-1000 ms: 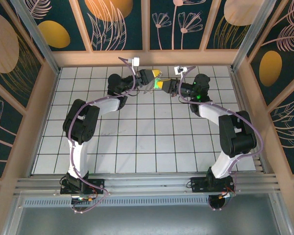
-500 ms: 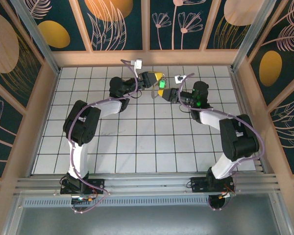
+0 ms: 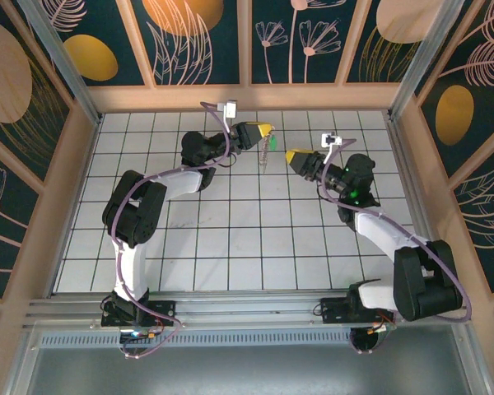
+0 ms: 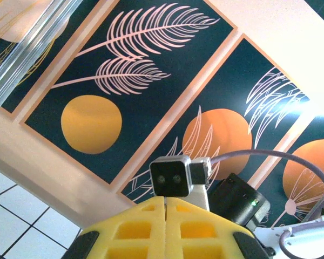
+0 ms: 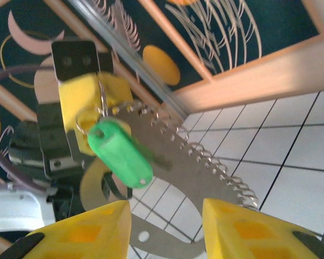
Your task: Put the keys on the keyring
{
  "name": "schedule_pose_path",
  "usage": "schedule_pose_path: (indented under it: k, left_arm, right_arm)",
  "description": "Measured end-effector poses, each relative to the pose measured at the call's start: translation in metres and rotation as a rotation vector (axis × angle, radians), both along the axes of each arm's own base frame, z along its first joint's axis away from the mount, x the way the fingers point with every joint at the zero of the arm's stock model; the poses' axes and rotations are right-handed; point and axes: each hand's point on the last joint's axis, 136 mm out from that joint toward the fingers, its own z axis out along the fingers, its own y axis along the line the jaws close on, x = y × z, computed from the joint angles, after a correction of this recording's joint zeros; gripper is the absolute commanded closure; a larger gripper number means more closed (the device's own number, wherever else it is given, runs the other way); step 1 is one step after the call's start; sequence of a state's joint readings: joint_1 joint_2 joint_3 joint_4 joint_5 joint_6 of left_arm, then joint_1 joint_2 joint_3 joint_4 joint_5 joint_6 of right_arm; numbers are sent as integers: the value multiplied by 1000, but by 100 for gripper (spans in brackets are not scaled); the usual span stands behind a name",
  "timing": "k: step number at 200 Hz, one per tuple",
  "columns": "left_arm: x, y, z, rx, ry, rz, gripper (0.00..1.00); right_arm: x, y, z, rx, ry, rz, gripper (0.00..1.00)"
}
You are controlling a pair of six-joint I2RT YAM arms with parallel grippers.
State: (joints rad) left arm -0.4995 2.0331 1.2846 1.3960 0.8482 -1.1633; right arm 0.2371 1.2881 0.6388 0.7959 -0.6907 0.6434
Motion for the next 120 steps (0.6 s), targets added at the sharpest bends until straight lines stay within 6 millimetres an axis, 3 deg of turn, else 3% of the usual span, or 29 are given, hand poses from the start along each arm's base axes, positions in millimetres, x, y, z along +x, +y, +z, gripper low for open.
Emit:
schedule_pose_path:
  k: [54,87,120]
  left_arm:
    - [-2,1,0,-5,-8,0,100]
    - [-3,2,2,-15,-19,3,100]
    - [-2,3,6,-31,-20,11,100]
  right_arm:
    - [16,-15,26,119,-15,-131,58]
    - [20,-4,42,183,-56,-113,58]
    - [25,9,44,216,-65,-78,60]
